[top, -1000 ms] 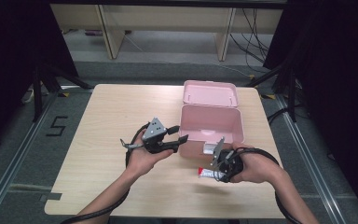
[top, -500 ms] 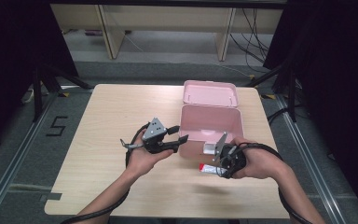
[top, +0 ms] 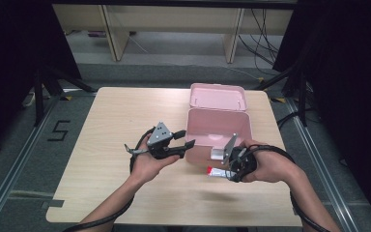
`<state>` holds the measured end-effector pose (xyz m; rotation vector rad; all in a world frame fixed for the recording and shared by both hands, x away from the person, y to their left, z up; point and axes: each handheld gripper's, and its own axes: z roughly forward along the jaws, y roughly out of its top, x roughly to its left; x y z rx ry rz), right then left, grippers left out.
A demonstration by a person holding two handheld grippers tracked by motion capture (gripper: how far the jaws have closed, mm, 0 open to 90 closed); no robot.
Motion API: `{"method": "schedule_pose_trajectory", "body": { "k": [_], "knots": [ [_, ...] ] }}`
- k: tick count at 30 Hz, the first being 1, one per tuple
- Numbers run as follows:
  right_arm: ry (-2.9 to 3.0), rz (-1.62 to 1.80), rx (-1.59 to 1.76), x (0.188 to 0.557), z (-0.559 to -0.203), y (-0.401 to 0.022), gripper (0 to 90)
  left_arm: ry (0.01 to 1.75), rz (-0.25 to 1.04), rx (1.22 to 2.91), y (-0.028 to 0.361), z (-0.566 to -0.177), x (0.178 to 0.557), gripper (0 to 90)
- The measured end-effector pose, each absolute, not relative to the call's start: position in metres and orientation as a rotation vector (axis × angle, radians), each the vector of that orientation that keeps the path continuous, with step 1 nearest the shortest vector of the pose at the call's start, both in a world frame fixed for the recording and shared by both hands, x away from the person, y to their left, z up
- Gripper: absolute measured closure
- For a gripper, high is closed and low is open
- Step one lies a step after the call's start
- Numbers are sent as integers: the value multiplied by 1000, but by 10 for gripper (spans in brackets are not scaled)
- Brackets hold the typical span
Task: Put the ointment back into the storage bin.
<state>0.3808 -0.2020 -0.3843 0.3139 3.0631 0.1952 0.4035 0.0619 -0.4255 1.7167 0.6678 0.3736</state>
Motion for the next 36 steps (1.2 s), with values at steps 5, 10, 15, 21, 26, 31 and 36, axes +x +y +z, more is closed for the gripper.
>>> {"method": "schedule_pose_trajectory", "body": {
  "k": [5,10,15,21,26,31,36],
  "knots": [
    [3061,196,324,381,-381,-203,708,665,375,1712,62,-425,404,481],
    [3060,194,331,381,-378,-203,708,667,376,1716,63,-424,404,481],
    [3055,189,347,382,-375,-204,708,668,377,1716,64,-424,404,481],
    [3050,196,321,384,-371,-204,708,662,379,1717,64,-423,405,481],
    [3047,199,319,384,-369,-205,708,661,380,1717,63,-423,405,480],
    [3041,216,311,385,-367,-205,707,661,380,1717,63,-423,405,480],
    [3038,225,254,389,-365,-207,708,661,380,1716,64,-423,405,480]
  ]
}}
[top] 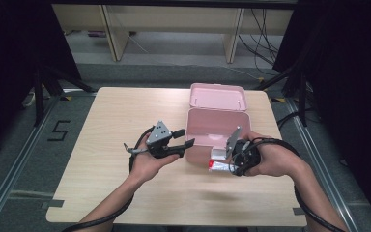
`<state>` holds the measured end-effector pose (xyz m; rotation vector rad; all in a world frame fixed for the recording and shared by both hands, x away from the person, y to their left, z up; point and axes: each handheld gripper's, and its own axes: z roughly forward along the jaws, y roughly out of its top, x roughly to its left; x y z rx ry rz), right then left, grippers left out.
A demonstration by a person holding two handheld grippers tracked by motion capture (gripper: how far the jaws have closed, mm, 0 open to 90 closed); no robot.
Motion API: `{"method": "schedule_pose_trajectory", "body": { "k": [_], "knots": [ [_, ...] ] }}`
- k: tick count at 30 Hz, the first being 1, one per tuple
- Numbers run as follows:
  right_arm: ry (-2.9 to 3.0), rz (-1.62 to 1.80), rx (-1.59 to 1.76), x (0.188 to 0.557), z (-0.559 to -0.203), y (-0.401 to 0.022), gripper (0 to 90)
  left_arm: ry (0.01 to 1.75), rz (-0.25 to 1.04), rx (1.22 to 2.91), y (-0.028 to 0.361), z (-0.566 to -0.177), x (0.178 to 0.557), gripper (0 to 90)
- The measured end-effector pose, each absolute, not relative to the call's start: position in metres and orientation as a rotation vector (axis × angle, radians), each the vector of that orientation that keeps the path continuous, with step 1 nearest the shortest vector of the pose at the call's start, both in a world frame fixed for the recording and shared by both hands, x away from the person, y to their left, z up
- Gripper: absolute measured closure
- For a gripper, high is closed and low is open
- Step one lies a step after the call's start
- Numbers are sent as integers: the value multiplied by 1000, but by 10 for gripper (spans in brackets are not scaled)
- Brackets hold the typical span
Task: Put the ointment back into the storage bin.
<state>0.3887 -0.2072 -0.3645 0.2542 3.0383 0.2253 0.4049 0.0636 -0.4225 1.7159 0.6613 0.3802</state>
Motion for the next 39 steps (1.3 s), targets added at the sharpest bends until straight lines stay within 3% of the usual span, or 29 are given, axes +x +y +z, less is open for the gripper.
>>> {"method": "schedule_pose_trajectory", "body": {
  "k": [39],
  "knots": [
    [3012,241,294,401,-346,-211,707,659,379,1720,63,-423,405,480]
  ]
}}
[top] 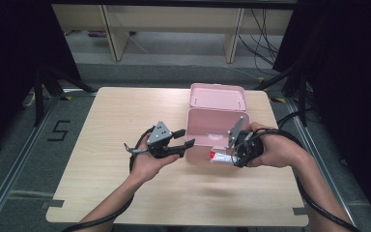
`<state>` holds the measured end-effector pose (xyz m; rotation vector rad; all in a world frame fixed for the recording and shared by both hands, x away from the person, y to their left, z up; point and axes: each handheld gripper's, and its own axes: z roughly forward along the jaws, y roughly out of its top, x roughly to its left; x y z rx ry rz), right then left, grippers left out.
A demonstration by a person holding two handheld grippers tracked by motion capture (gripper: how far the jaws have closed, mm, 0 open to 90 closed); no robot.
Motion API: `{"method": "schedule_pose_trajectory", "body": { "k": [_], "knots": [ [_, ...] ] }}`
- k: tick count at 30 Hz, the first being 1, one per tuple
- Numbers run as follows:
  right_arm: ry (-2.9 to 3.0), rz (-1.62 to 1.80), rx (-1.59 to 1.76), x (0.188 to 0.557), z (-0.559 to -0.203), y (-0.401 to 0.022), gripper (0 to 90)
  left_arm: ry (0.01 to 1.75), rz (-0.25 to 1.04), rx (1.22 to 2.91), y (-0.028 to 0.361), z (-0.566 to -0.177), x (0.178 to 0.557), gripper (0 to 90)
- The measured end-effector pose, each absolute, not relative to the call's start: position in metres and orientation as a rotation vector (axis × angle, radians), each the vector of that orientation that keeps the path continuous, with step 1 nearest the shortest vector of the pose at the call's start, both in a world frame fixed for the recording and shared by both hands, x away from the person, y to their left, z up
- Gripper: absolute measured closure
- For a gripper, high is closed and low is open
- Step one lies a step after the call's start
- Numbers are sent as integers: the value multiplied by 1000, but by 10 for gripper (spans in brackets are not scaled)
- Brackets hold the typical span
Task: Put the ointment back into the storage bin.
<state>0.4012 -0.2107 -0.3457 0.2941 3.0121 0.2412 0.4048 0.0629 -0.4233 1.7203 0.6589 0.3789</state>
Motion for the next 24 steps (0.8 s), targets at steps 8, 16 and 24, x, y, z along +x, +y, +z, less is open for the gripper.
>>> {"method": "schedule_pose_trajectory", "body": {
  "k": [8,16,24],
  "knots": [
    [3012,252,316,404,-342,-212,707,664,374,1720,62,-424,405,479],
    [2997,255,290,409,-338,-212,707,657,378,1723,63,-423,405,478],
    [2988,232,325,412,-336,-211,707,657,379,1721,63,-423,405,476]
  ]
}}
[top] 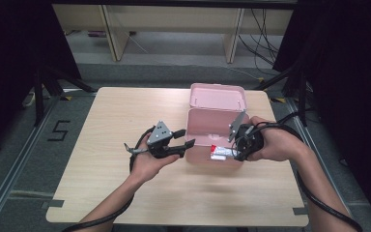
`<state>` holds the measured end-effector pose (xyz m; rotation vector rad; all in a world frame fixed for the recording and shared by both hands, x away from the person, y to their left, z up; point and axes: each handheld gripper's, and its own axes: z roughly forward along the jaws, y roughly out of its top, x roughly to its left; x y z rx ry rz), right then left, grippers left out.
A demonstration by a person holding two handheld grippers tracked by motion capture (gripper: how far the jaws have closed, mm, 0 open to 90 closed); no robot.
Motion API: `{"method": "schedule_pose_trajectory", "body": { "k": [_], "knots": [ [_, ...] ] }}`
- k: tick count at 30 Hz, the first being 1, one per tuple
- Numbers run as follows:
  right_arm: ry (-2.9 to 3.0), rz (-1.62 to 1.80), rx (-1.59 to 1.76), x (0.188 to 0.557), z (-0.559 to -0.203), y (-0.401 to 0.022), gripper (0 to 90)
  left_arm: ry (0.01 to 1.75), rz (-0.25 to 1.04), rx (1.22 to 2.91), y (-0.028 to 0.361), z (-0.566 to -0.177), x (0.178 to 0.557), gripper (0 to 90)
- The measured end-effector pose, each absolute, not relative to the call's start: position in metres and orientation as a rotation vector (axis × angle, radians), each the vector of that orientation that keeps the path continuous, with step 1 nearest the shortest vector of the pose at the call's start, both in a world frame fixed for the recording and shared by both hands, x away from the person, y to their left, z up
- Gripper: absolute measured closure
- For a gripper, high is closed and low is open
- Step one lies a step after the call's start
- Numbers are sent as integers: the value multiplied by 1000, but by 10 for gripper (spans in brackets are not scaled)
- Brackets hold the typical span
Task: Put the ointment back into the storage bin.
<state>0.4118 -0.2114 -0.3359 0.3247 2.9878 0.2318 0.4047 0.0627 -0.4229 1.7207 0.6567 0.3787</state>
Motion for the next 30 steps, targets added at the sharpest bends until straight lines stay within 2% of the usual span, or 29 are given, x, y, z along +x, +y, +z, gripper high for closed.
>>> {"method": "schedule_pose_trajectory", "body": {
  "k": [30],
  "knots": [
    [2949,225,349,428,-327,-212,707,660,376,1720,62,-423,404,477]
  ]
}}
